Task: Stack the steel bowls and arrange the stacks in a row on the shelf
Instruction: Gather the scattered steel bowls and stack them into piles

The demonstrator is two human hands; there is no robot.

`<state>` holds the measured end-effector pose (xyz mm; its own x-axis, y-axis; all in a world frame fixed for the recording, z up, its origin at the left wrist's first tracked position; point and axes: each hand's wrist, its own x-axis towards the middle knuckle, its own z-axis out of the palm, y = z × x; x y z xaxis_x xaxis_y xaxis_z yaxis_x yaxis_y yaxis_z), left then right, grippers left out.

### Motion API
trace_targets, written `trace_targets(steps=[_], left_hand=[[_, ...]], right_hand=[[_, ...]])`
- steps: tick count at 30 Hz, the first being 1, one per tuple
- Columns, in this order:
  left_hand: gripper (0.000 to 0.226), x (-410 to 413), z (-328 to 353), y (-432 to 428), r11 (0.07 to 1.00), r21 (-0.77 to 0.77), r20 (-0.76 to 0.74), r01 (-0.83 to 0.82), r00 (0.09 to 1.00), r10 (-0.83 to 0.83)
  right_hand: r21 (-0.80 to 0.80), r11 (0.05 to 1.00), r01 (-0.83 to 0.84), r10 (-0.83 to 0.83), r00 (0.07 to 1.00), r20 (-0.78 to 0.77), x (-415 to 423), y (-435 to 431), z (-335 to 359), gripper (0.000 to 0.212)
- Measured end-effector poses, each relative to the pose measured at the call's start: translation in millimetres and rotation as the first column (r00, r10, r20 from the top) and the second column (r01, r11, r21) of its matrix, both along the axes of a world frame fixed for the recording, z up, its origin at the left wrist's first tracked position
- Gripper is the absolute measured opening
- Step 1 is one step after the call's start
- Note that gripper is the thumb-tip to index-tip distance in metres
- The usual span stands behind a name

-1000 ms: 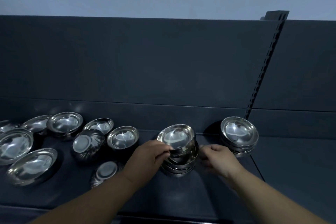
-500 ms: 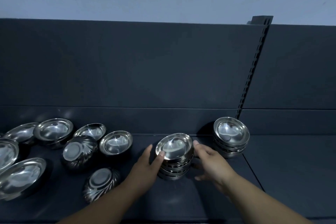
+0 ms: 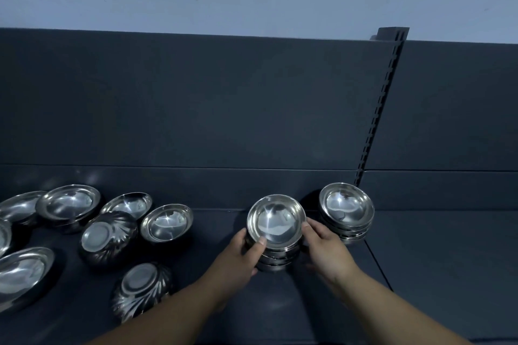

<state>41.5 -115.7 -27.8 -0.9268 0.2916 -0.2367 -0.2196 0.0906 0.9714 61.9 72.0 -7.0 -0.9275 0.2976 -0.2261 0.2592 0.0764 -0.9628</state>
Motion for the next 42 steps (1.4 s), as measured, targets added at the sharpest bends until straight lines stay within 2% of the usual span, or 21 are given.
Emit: trace_targets(steps=[4,8,12,14,18,22,26,30,34,36,42], left_hand=[[0.089,-2,1,12,0.999,-0.045,-0.013,-0.002,1.0,0.002],[0.078,-5,1,22,0.996,-0.092,-0.042,-0.012,0.999,0.008],[0.1,-10,-2,27,0.974,-0.217,-0.102,-0.064,0.994,0.043],[0.1,-8,0,29,0.948,-0.311,-0.151,-0.06,0.988,0.013],[0.083,2,4,25,0.847,-0.523,-0.294,-0.094,0.953,-0.076],[0.084,11,7,-2,0.73,-0.67,-0.363,-0.135,0.917,-0.164],[0.07,27,23,-54,0.609,-0.751,-0.47,-0.256,0.855,-0.22],[0.063,44,40,-131,0.495,-0.779,-0.543,-0.384,0.808,-0.229],[0.067,61,38,-216,0.435,-0.805,-0.506,-0.404,0.85,-0.146],[0.07,68,32,-249,0.427,-0.831,-0.449,-0.357,0.883,-0.135],[0.069,71,9,-296,0.477,-0.85,-0.34,-0.222,0.924,-0.176]], right_hand=[[0.061,0.998,0.011,-0.012,1.0,0.006,-4,15,-8,0.047],[0.073,0.997,-0.002,0.002,1.0,-0.001,-7,23,-6,0.04],[0.116,0.991,-0.065,0.07,0.997,-0.038,-6,29,-6,0.052],[0.219,0.972,-0.091,0.103,0.994,-0.045,-2,30,-7,0.059],[0.511,0.846,-0.152,0.155,0.987,0.037,17,26,-19,0.074],[0.689,0.637,-0.345,0.264,0.938,0.226,34,7,-25,0.064],[0.741,0.53,-0.413,0.355,0.901,0.248,36,-43,-19,0.061],[0.74,0.53,-0.413,0.418,0.887,0.196,30,-117,-9,0.057],[0.735,0.547,-0.401,0.47,0.874,0.126,26,-188,-3,0.059],[0.732,0.539,-0.417,0.488,0.863,0.132,24,-215,-2,0.066],[0.698,0.549,-0.46,0.499,0.85,0.169,14,-264,-16,0.104]])
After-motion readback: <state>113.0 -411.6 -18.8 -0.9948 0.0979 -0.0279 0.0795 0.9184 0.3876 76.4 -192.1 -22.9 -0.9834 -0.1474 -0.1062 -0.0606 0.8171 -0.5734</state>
